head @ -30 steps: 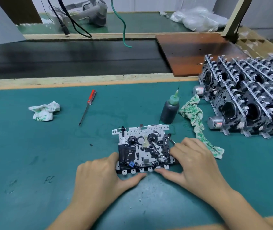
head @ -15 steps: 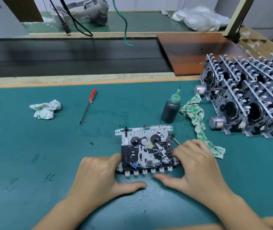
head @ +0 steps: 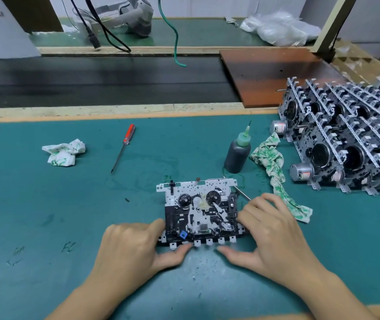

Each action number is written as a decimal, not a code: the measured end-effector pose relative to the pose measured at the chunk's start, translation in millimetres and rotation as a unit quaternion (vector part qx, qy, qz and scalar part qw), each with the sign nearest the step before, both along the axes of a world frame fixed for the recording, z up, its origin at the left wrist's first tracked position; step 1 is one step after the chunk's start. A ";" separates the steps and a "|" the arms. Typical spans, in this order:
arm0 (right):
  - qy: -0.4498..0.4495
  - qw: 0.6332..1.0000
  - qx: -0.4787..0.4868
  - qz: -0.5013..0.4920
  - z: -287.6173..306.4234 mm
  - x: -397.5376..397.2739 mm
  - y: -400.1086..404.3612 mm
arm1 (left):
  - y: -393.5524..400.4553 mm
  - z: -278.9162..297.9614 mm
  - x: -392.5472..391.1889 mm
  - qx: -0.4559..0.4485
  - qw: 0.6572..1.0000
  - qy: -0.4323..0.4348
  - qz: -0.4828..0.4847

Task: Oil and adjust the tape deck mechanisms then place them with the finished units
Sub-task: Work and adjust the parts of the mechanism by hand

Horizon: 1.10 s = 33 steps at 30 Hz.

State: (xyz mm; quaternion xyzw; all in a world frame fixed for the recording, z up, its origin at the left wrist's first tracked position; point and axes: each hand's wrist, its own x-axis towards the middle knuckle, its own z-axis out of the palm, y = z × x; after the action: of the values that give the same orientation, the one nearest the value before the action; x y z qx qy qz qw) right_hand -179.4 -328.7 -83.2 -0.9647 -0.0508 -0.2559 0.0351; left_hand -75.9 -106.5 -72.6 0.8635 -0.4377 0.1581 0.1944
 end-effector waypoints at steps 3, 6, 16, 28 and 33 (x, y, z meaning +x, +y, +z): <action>0.011 1.000 0.023 0.013 1.3 -0.8 -0.4 | -1.0 -2.1 1.5 -0.003 1.000 -0.002 0.011; 0.006 1.000 0.016 0.007 1.0 -0.3 0.7 | 0.2 0.7 4.2 -0.003 1.000 0.011 -0.019; 0.005 0.999 0.049 0.010 2.0 0.4 4.1 | -10.6 -4.5 -4.8 0.001 0.997 0.039 0.074; 0.006 0.998 0.061 0.002 1.2 -0.9 2.4 | 0.6 -1.9 10.2 0.014 0.998 0.050 -0.045; 0.011 0.998 0.060 0.014 1.9 -0.9 1.6 | 0.2 -0.6 8.2 0.014 0.997 0.049 -0.054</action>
State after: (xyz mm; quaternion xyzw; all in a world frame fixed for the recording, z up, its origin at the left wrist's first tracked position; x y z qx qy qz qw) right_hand -180.3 -327.0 -81.3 -0.9628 -0.0482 -0.2475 0.0972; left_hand -67.7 -106.3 -73.1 0.8477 -0.4760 0.0992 0.2120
